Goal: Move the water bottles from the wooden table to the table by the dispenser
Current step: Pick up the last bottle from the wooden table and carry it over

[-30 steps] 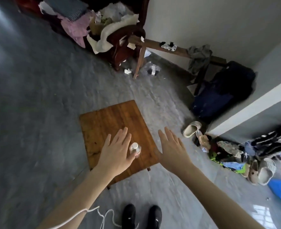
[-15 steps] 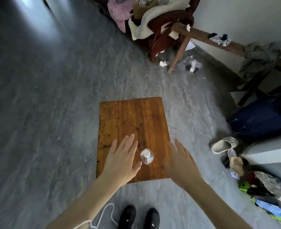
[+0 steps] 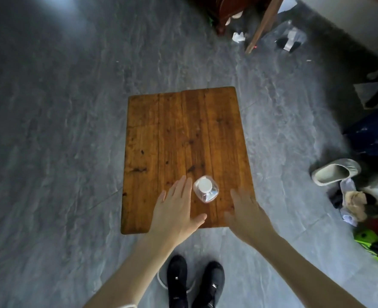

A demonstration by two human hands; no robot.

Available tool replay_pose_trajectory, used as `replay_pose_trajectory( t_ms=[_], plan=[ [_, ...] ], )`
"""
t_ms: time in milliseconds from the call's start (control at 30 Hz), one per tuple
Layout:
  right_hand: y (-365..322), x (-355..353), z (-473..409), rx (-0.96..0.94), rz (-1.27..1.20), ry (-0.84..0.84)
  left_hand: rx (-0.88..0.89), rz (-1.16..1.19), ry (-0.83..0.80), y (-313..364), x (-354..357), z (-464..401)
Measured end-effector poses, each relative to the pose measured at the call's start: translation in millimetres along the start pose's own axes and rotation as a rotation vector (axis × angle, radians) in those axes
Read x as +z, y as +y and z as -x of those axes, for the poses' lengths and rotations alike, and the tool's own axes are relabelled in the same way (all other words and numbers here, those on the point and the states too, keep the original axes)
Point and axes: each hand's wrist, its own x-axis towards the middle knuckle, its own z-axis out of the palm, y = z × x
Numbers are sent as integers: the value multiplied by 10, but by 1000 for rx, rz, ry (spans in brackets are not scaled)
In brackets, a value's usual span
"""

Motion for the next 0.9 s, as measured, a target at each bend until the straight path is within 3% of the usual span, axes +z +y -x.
replay_pose_trajectory(
  t_ms=[167,367,500,633,767,900],
  plan=[
    [119,392,-401,-8,-41,-17,-43,408,77,-57,511,-224],
    [94,702,-649,-91,-214,-13,53,899,257,-37,867,-447],
    [98,799,-680,-86,-274,22,128,939,359,-65,902,-550],
    [86,758,-662,29,-638,39,184,910,350,-141,817,-550],
    [26,609,-659,353,-1086,-91,198,905,320,-158,703,-458],
    [38,415,-556,430,-1365,-254,254,942,283,-121,432,-369]
  ],
)
